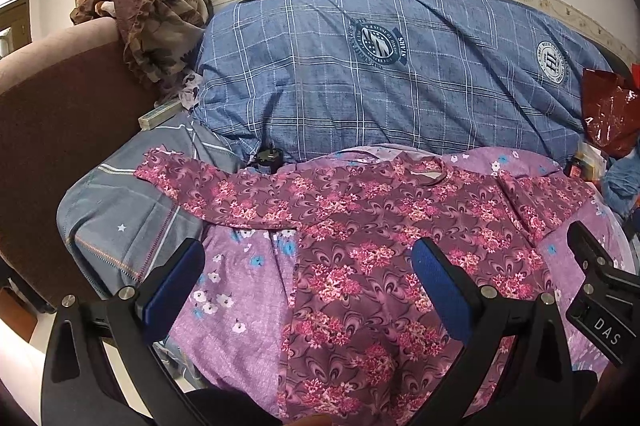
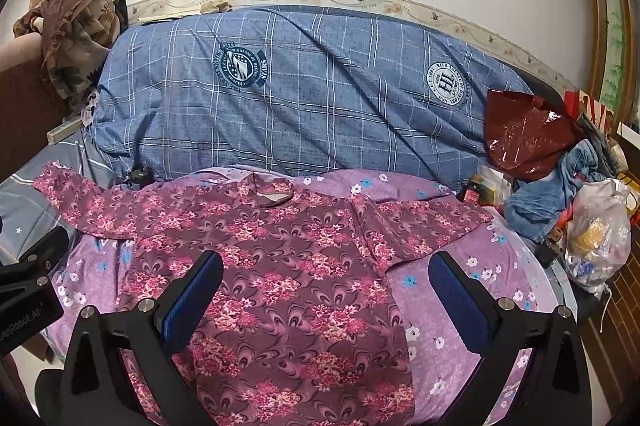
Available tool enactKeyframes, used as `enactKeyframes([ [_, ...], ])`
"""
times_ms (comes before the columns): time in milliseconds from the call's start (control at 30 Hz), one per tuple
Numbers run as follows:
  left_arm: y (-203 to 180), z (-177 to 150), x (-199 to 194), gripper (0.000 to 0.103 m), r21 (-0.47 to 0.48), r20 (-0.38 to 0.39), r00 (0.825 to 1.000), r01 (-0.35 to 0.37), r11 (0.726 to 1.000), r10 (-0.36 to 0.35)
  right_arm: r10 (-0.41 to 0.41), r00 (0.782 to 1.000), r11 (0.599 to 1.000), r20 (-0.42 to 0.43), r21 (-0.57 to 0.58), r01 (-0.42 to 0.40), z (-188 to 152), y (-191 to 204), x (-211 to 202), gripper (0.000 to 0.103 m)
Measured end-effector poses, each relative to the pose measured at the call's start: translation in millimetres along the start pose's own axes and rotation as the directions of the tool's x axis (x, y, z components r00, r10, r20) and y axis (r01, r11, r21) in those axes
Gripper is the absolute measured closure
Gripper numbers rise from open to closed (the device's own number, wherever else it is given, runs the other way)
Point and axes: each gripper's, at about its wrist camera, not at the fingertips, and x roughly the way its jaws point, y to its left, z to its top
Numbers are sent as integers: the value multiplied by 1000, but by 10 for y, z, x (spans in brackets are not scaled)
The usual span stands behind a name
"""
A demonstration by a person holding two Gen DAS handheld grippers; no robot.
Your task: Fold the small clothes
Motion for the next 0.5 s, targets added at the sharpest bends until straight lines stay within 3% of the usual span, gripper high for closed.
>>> enactKeyframes([
  [500,-220,245,402,0,10,-16,1000,24,1000,-24,-37,998,999,-42,-11,37,91,-79,457,1],
])
